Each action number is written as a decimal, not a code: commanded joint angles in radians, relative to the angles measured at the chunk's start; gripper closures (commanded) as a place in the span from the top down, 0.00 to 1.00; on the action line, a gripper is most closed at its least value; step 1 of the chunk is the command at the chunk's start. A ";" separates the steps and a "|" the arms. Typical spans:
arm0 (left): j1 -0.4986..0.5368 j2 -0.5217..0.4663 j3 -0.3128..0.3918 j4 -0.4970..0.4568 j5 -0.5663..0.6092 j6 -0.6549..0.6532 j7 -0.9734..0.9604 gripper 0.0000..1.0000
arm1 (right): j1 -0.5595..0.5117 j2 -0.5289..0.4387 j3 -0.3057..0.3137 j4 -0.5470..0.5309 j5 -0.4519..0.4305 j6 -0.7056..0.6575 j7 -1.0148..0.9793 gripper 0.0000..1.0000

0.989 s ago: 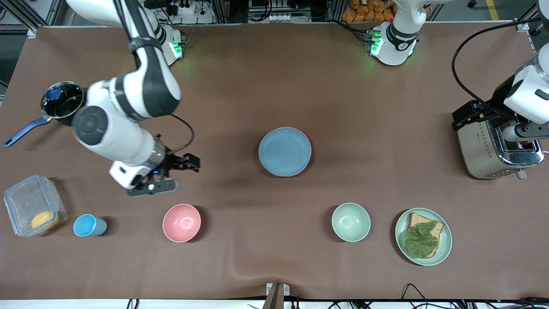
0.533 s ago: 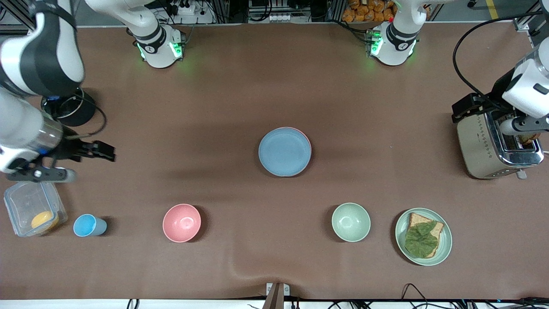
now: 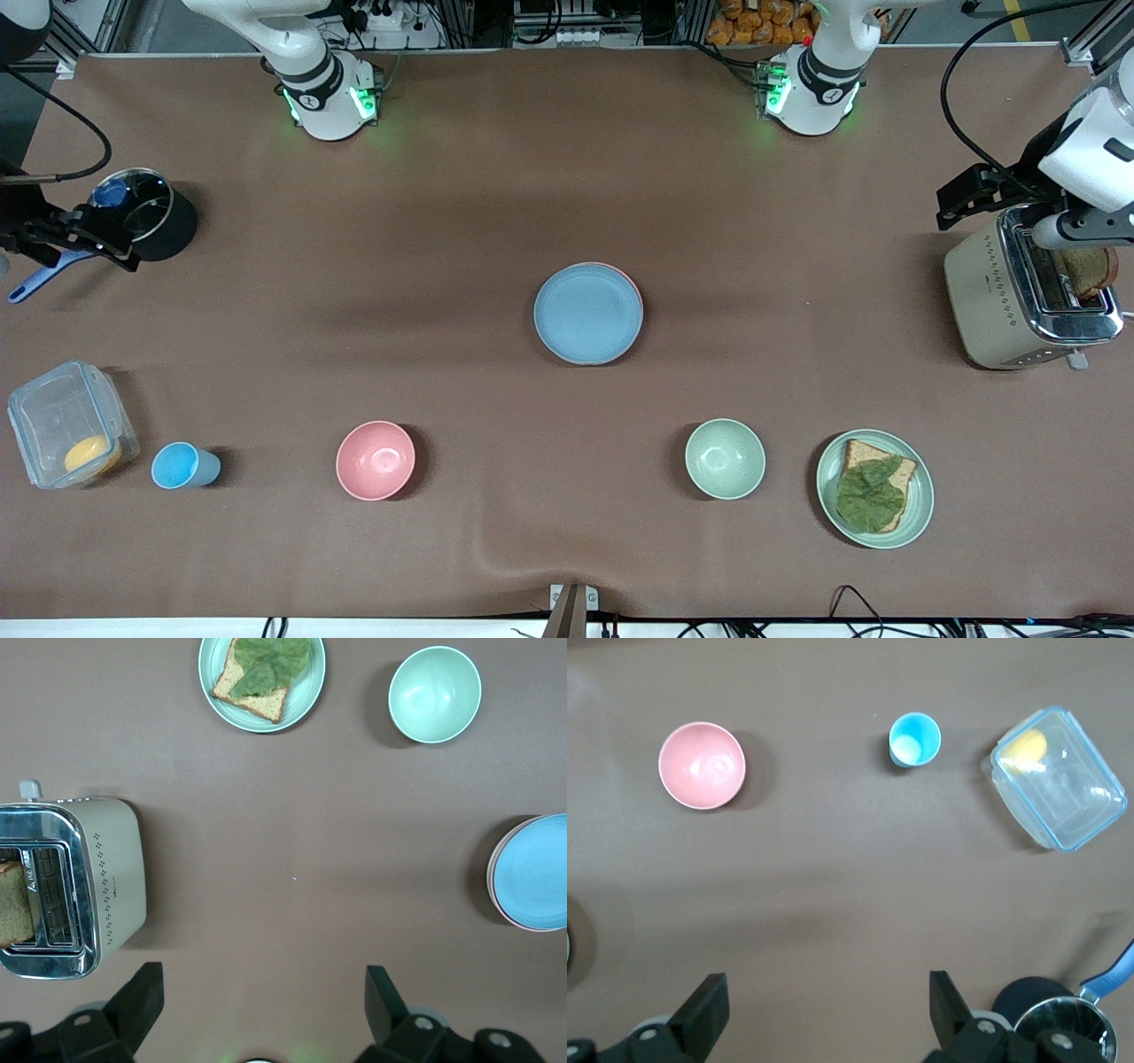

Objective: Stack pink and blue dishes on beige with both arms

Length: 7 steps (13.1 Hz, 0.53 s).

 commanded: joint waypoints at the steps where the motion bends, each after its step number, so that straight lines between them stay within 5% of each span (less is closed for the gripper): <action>1: 0.006 -0.027 0.002 -0.030 -0.020 0.003 0.026 1.00 | -0.037 -0.015 0.020 -0.011 0.010 -0.022 -0.013 1.00; 7: 0.006 -0.021 0.008 -0.021 -0.018 0.005 0.058 1.00 | -0.065 -0.007 0.020 0.008 0.001 -0.063 -0.011 1.00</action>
